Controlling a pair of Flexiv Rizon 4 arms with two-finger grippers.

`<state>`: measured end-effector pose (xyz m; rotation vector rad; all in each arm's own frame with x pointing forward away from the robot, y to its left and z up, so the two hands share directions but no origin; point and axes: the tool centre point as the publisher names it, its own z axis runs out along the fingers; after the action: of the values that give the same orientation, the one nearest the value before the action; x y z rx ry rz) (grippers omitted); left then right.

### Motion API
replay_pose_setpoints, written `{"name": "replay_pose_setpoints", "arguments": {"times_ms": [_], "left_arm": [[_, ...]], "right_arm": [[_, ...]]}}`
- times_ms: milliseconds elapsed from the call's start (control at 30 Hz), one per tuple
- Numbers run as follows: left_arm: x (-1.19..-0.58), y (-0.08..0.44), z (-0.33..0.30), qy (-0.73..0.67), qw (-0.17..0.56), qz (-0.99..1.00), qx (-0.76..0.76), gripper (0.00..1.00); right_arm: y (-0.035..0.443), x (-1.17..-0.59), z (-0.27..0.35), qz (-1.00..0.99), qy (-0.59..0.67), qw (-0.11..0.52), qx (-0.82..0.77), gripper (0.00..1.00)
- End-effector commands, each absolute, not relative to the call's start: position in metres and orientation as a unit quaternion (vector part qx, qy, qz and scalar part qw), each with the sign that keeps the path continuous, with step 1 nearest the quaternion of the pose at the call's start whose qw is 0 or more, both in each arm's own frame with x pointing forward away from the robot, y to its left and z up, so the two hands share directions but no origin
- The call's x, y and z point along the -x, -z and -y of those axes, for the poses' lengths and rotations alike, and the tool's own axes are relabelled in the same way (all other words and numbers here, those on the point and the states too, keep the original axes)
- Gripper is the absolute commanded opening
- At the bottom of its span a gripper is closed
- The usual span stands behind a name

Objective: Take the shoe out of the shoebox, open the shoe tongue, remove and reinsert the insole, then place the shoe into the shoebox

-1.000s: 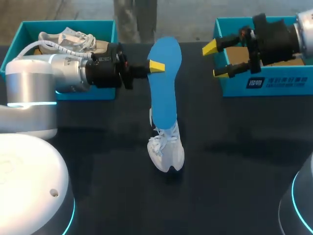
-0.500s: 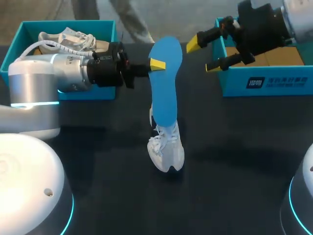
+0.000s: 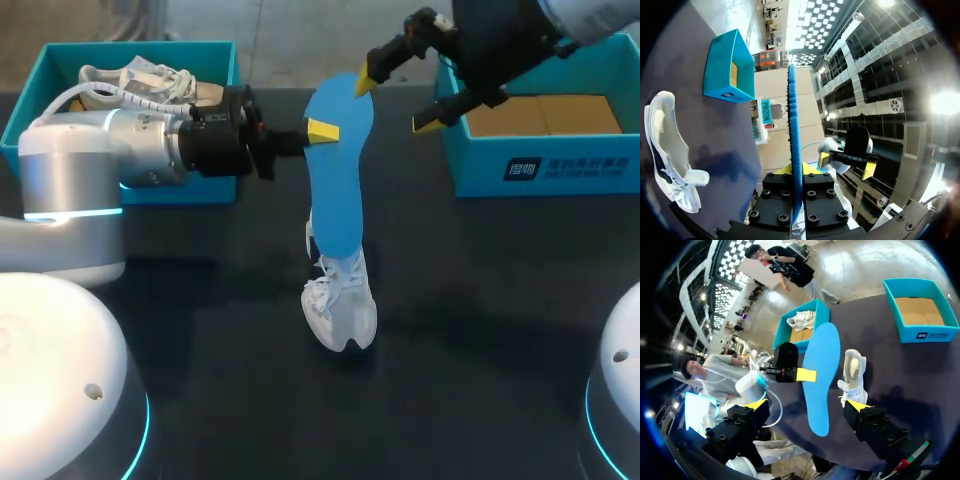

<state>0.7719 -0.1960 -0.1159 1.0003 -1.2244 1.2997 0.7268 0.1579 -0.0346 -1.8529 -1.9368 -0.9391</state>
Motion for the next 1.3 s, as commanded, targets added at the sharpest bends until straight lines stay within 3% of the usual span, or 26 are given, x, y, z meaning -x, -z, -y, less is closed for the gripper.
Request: {"name": "replay_pose_setpoints", "arguments": {"times_ms": [33,1300], "left_arm": [[-0.771,0.116,0.195,-0.541,0.52,0.512,-0.418,0.0],[-0.771,0.116,0.195,-0.541,0.52,0.512,-0.418,0.0]], "right_arm": [[0.033,-0.731,-0.167,0.689,0.263,0.093,0.669,1.0],[0.033,-0.745,-0.228,0.686,0.083,-0.028,0.722,1.0]]}}
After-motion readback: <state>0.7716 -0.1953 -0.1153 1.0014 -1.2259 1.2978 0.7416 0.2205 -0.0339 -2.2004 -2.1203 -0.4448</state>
